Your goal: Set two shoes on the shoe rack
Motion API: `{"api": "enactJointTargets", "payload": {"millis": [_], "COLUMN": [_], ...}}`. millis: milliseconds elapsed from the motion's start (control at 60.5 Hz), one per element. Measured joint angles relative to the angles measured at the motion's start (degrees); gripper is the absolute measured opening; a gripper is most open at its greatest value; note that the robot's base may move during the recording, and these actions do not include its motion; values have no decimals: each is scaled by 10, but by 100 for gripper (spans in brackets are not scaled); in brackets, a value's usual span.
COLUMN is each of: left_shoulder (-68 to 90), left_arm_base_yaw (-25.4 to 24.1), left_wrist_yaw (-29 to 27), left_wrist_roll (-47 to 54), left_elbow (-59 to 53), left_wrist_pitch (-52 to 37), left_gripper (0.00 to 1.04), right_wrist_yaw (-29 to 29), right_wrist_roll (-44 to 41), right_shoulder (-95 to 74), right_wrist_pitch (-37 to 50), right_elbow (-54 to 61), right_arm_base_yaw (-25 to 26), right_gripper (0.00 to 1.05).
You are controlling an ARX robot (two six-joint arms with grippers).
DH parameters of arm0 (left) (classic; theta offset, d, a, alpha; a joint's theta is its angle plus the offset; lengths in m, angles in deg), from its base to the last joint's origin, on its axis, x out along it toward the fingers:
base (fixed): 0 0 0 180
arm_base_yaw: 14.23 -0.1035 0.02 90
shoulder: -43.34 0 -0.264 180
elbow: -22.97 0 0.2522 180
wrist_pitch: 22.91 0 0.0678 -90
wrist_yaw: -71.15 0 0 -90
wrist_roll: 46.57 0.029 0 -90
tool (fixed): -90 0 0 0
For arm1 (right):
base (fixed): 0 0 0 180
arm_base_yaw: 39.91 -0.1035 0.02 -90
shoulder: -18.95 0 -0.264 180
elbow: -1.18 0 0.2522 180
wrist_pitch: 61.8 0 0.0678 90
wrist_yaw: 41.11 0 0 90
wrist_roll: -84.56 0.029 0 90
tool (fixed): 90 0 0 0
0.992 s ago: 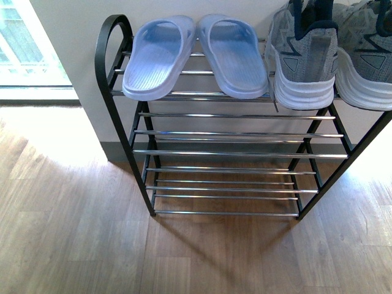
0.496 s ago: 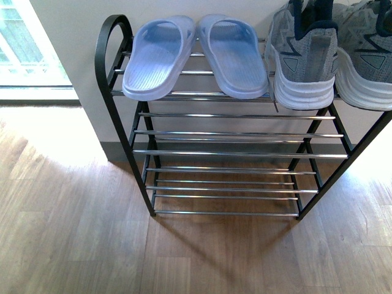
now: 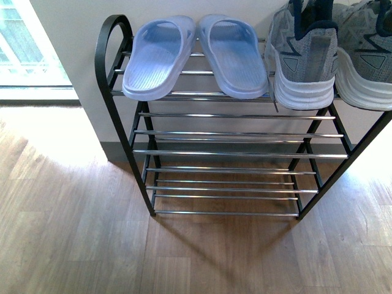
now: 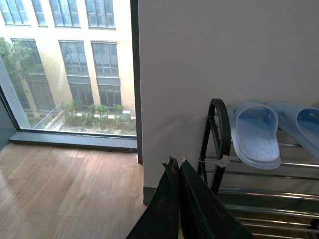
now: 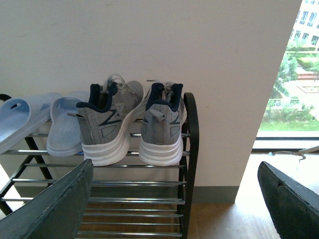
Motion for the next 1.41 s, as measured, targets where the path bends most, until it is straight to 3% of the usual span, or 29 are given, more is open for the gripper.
{"api": "enactJointTargets", "payload": {"millis": [83,380,926,1405], "left_shoulder": [-67,-89,-89,-90], "left_arm_base_yaw": [0,0,0,0], "left_wrist_yaw": [0,0,0,0], "left_wrist_roll": [0,0,0,2], "left_elbow": [0,0,0,0], "left_wrist_pitch": [87,99,99,99], "left_gripper": [1,2,96,95], "right_wrist_yaw": [0,0,0,0], "right_wrist_roll": [0,0,0,0], "right_shoulder": [0,0,0,0], "right_wrist_pitch": [0,0,0,0], "right_elbow": [0,0,0,0], "right_arm_base_yaw": [0,0,0,0], "right_gripper": [96,96,96,96]}}
